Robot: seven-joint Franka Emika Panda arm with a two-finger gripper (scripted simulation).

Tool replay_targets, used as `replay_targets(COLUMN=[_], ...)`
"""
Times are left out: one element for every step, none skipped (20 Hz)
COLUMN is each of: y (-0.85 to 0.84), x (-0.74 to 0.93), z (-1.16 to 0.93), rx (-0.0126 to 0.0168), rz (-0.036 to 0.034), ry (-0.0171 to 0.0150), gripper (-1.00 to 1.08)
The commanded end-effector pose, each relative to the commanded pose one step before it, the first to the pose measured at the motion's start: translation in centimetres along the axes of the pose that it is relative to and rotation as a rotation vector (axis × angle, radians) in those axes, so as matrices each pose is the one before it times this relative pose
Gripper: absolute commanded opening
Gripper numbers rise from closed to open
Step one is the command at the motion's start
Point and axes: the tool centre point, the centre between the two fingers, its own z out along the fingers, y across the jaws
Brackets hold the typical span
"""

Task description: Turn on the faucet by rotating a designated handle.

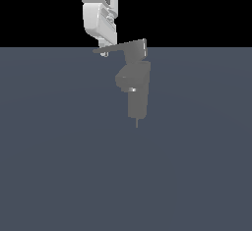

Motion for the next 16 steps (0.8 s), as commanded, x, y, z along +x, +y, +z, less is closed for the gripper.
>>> replay_targets(y=[0.794, 0.259, 0.26, 0.262, 0.263, 0.265, 0.266, 0.268, 0.269, 0.271, 0.272, 0.273, 0.275, 0.276, 0.277, 0.277], x=[0.045, -0.01, -0.01, -0.01, -0.01, -0.01, -0.01, -0.01, -0.01, -0.01, -0.01, -0.01, -0.01, -0.011, -0.011, 0.014], z=[-0.002, 0.001, 0.001, 0.001, 0.001, 0.001, 0.001, 0.001, 0.001, 0.001, 0.001, 0.001, 0.001, 0.001, 0.0, -0.01], rx=[-0.00335, 0.0, 0.0, 0.0, 0.0, 0.0, 0.0, 0.0, 0.0, 0.0, 0.0, 0.0, 0.0, 0.0, 0.0, 0.00018], rz=[0.00051, 0.0, 0.0, 0.0, 0.0, 0.0, 0.0, 0.0, 0.0, 0.0, 0.0, 0.0, 0.0, 0.0, 0.0, 0.00045], ry=[0.00106, 0.0, 0.0, 0.0, 0.0, 0.0, 0.0, 0.0, 0.0, 0.0, 0.0, 0.0, 0.0, 0.0, 0.0, -0.00007], gripper=[-1.0, -1.0, -1.0, -1.0, -1.0, -1.0, -1.0, -1.0, -1.0, -1.0, -1.0, -1.0, -1.0, -1.0, -1.0, -1.0])
